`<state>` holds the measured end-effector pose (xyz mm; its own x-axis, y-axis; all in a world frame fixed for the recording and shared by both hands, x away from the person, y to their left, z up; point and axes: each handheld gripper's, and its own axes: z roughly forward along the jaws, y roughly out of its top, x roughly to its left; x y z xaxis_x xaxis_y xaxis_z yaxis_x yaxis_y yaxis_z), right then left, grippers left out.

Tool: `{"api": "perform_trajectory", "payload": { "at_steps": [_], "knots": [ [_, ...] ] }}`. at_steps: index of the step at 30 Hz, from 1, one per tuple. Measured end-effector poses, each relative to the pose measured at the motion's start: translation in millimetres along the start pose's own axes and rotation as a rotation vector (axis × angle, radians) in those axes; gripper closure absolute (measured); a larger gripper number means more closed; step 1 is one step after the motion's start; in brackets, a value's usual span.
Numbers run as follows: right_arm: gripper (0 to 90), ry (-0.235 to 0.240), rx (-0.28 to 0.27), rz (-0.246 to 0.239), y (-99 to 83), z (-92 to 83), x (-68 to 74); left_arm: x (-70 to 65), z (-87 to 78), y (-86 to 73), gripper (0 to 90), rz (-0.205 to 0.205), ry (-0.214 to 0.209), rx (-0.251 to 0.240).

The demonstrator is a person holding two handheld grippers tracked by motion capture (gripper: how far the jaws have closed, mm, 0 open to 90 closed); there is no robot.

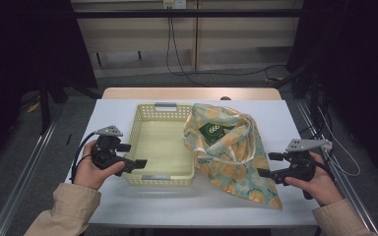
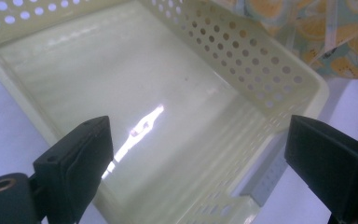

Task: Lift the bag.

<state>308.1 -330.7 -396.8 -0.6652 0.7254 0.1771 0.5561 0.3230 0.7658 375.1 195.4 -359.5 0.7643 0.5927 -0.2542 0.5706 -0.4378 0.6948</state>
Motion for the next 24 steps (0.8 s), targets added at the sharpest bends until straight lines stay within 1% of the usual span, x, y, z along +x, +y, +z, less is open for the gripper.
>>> {"api": "perform_trajectory", "payload": {
  "at_steps": [3,4,5,6,10,14,17,19,21,22,23,24],
  "knots": [
    [19.5,-0.002,0.001,0.000,-4.0,1.5,0.8,-0.8,-1.2,-4.7,7.7,0.003,0.010,-0.001],
    [19.4,-0.001,0.001,-0.002,-5.2,2.0,0.9,-0.3,-2.1,-6.0,7.7,0.007,0.001,0.005],
    [19.4,-0.002,0.001,0.000,-6.2,2.3,1.5,-1.5,-2.0,-7.8,7.6,0.004,0.016,-0.002],
    [19.4,0.000,-0.001,-0.001,-7.2,2.8,1.6,-1.2,-2.5,-9.2,7.6,0.009,0.018,0.001],
    [19.3,-0.004,0.001,-0.005,-10.1,4.4,2.7,-0.8,-4.9,-14.8,7.6,0.003,0.023,-0.007],
    [19.3,-0.008,0.006,-0.004,-13.3,4.9,1.8,-0.2,-7.2,-19.7,7.6,-0.003,0.038,-0.014],
    [19.3,-0.010,0.005,-0.004,-15.4,4.2,1.5,-0.9,-10.6,-22.6,7.6,0.000,0.039,-0.019],
    [19.2,-0.009,0.005,-0.006,-16.5,3.2,1.5,-1.9,-12.3,-25.2,7.5,-0.005,0.042,-0.025],
    [19.2,-0.008,0.003,-0.007,-17.3,2.5,1.7,-2.3,-15.2,-27.3,7.5,-0.002,0.041,-0.016],
    [19.2,-0.008,0.002,-0.007,-17.6,2.1,1.8,-2.9,-15.5,-28.9,7.5,-0.004,0.043,-0.026],
    [19.2,-0.008,0.002,-0.007,-17.9,1.9,1.8,-2.3,-17.5,-30.0,7.5,-0.002,0.033,-0.021],
    [19.2,-0.009,0.002,-0.007,-18.1,1.6,1.9,-2.5,-19.1,-31.5,7.5,-0.002,0.048,-0.025]
  ]
}}
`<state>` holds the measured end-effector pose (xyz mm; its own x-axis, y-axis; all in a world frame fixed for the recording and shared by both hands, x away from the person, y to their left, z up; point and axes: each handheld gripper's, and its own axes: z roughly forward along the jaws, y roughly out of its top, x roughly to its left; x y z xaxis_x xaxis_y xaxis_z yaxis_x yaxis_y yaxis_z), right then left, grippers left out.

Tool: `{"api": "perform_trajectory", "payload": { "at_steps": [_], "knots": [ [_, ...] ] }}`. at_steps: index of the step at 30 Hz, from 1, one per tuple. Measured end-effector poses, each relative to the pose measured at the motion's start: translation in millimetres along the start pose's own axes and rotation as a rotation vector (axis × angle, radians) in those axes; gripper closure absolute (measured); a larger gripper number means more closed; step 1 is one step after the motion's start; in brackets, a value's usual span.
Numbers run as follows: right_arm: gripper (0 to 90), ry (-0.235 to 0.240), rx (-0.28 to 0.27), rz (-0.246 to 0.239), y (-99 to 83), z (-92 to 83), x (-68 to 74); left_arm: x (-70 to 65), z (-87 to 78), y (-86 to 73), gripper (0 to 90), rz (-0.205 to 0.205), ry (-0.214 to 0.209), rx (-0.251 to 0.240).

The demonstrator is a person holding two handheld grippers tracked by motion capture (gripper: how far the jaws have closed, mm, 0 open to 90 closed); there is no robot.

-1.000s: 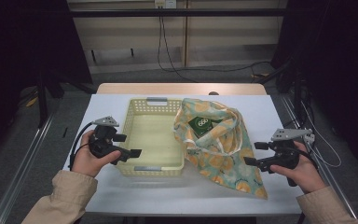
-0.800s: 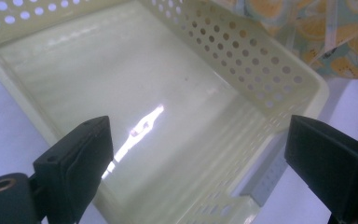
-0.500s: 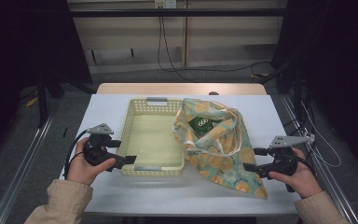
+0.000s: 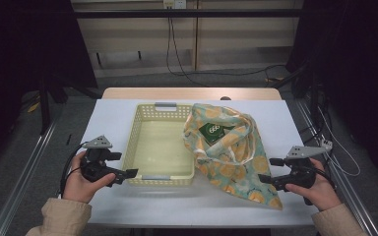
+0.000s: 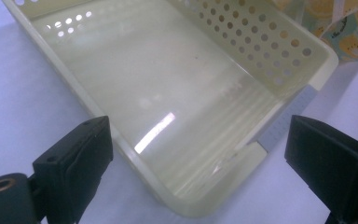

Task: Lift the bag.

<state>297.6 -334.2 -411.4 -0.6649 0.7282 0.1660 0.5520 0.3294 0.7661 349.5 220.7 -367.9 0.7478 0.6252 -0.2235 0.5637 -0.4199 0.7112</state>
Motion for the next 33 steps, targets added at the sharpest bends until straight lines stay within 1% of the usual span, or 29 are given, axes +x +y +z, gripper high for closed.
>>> {"api": "perform_trajectory", "payload": {
  "at_steps": [1,3,5,6,12,16,17,18,20,21,22,25,28,29,30,31,33],
  "knots": [
    [19.2,0.001,-0.002,0.001,-0.2,-0.1,0.1,0.0,-1.1,-1.7,7.5,-0.006,0.008,-0.004],
    [19.2,0.000,-0.004,0.001,-0.5,-0.2,0.2,1.9,-4.4,-4.7,7.4,-0.011,0.010,-0.010],
    [19.1,0.003,-0.007,0.003,-0.9,-0.1,0.3,3.3,-6.5,-8.0,7.2,-0.020,0.016,-0.008],
    [19.1,0.002,-0.008,0.003,-1.1,0.1,0.4,4.0,-7.2,-9.6,7.2,-0.021,0.019,0.001],
    [19.1,0.003,-0.008,0.009,-3.2,2.0,0.2,7.6,-8.1,-20.0,7.2,-0.034,0.038,-0.011],
    [18.9,0.000,-0.009,0.011,-4.2,1.6,0.0,8.6,-7.6,-27.3,7.2,-0.049,0.031,-0.018],
    [18.9,0.000,-0.011,0.010,-4.4,1.4,-0.1,8.6,-6.8,-29.4,7.2,-0.046,0.037,-0.026],
    [19.0,0.000,-0.013,0.011,-4.6,1.2,-0.3,8.8,-6.6,-31.0,7.2,-0.046,0.033,-0.020],
    [18.9,0.002,-0.014,0.011,-5.0,1.3,-0.2,8.8,-5.7,-34.2,7.2,-0.052,0.035,-0.028],
    [18.9,0.000,-0.013,0.011,-5.1,1.4,-0.1,9.0,-6.6,-35.1,7.2,-0.051,0.032,-0.014],
    [18.9,0.000,-0.015,0.010,-5.2,1.5,-0.1,8.7,-6.1,-36.7,7.2,-0.053,0.034,-0.028],
    [18.9,0.000,-0.014,0.012,-5.8,1.4,0.2,8.9,-6.5,-40.4,7.2,-0.058,0.036,-0.029],
    [18.9,-0.002,-0.017,0.015,-6.9,1.3,0.0,8.8,-5.1,-44.8,7.2,-0.054,0.040,-0.021],
    [18.9,-0.003,-0.018,0.014,-7.2,1.6,-0.1,8.9,-4.8,-46.1,7.2,-0.055,0.036,-0.012],
    [18.9,-0.002,-0.017,0.012,-7.4,1.8,0.0,8.7,-3.3,-47.9,7.1,-0.058,0.033,-0.019],
    [18.9,-0.001,-0.016,0.013,-7.7,1.9,0.4,8.4,-2.4,-49.2,7.1,-0.056,0.034,-0.020],
    [18.8,0.000,-0.018,0.015,-8.5,2.0,0.8,6.6,0.2,-51.8,7.1,-0.037,0.031,-0.017]
  ]
}}
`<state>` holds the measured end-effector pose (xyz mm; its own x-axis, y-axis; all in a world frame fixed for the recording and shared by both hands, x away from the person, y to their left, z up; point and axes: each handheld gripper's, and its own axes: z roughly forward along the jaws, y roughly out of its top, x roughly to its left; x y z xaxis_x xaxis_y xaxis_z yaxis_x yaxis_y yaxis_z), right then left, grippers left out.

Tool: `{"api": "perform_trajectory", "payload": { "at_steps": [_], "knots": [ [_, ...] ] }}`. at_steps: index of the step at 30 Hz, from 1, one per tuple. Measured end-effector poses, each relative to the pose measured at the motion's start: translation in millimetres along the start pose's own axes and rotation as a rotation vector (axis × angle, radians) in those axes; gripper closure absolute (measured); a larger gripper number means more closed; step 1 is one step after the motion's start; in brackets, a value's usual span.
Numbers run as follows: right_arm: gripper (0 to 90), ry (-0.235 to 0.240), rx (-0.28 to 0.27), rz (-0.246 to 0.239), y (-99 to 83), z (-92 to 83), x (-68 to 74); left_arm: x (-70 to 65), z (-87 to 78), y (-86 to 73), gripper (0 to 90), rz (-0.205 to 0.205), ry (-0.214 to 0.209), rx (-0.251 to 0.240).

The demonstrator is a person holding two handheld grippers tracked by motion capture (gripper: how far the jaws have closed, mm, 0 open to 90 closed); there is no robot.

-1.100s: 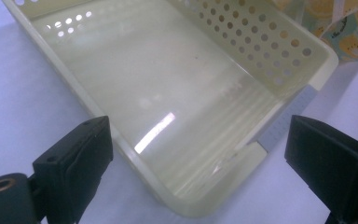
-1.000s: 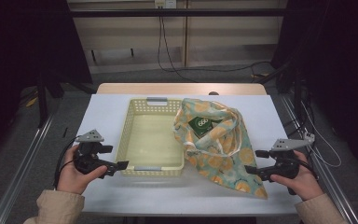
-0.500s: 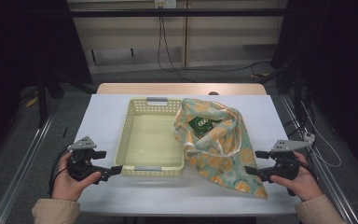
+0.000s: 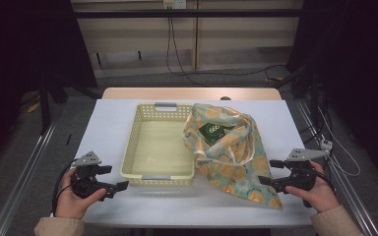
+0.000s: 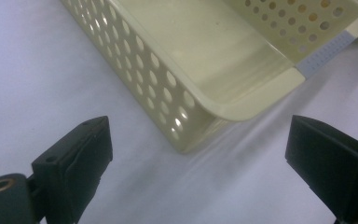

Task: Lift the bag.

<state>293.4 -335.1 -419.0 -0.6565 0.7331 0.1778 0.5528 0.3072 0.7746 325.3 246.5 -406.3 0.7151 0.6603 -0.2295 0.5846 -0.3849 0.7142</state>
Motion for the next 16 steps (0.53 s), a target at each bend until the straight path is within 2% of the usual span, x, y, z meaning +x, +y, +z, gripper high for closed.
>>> {"api": "perform_trajectory", "payload": {
  "at_steps": [5,6,10,13,16],
  "knots": [
    [18.7,-0.001,0.002,0.001,-4.3,0.3,0.1,0.5,5.7,-7.3,7.1,-0.009,-0.017,0.015],
    [18.6,-0.001,0.003,0.004,-5.8,0.5,-0.1,0.0,6.9,-9.0,7.2,-0.015,-0.005,0.004],
    [18.4,0.000,0.006,0.014,-11.8,0.2,-0.3,-0.3,8.5,-13.0,7.1,-0.017,-0.012,0.008],
    [18.3,-0.004,-0.001,0.013,-14.4,-1.2,-0.3,-2.1,10.1,-14.2,7.1,0.006,-0.006,0.023],
    [18.1,-0.004,-0.003,0.015,-15.8,-1.5,-0.2,-3.3,11.3,-14.7,7.2,0.008,-0.011,0.012]
  ]
}}
